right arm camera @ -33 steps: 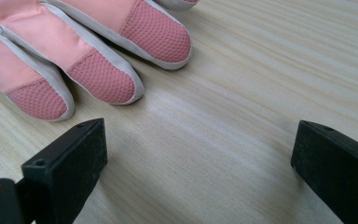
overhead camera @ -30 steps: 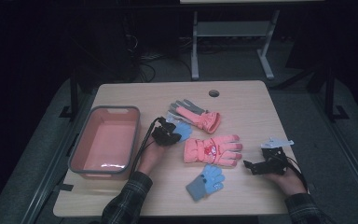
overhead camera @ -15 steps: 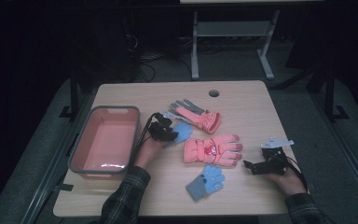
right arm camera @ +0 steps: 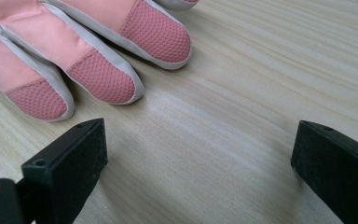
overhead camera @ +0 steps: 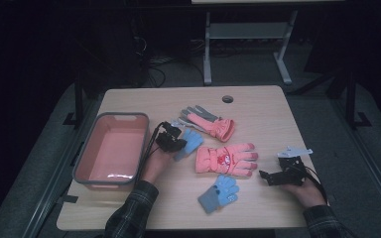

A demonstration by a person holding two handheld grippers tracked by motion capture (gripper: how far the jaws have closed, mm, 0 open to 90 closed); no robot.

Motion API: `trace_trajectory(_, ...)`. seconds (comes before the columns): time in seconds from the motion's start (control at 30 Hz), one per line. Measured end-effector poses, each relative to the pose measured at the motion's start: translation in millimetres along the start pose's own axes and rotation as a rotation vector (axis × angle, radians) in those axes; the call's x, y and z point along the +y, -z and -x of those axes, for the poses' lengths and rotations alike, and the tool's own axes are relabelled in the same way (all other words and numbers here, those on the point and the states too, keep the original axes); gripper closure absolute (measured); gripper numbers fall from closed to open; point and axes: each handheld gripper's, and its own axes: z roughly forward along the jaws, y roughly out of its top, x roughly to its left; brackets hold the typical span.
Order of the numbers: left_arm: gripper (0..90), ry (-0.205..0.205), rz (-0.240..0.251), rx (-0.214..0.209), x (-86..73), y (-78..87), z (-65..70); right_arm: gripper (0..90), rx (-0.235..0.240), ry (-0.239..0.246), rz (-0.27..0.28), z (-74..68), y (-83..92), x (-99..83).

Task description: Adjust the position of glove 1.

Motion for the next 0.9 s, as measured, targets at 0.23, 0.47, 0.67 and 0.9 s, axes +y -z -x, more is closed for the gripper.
trace_trajectory(0.23,87.0,0.021,0.041,-0.047,6.1,26.0,4.1,2.9,0.000,-0.001,0.000,-0.1,0.0,0.0)
trace_trajectory(0.47,87.0,0.026,0.073,-0.120,8.6,47.7,11.4,2.9,0.000,0.000,0.000,0.0,0.0,0.0)
trace_trajectory(0.67,86.9,0.018,0.094,-0.180,4.7,63.8,26.5,2.9,0.000,-0.001,0.000,-0.1,0.0,0.0)
trace_trajectory(0.9,86.9,-0.028,0.083,-0.238,-5.0,70.7,52.4,2.9,0.000,0.000,0.000,-0.1,0.0,0.0)
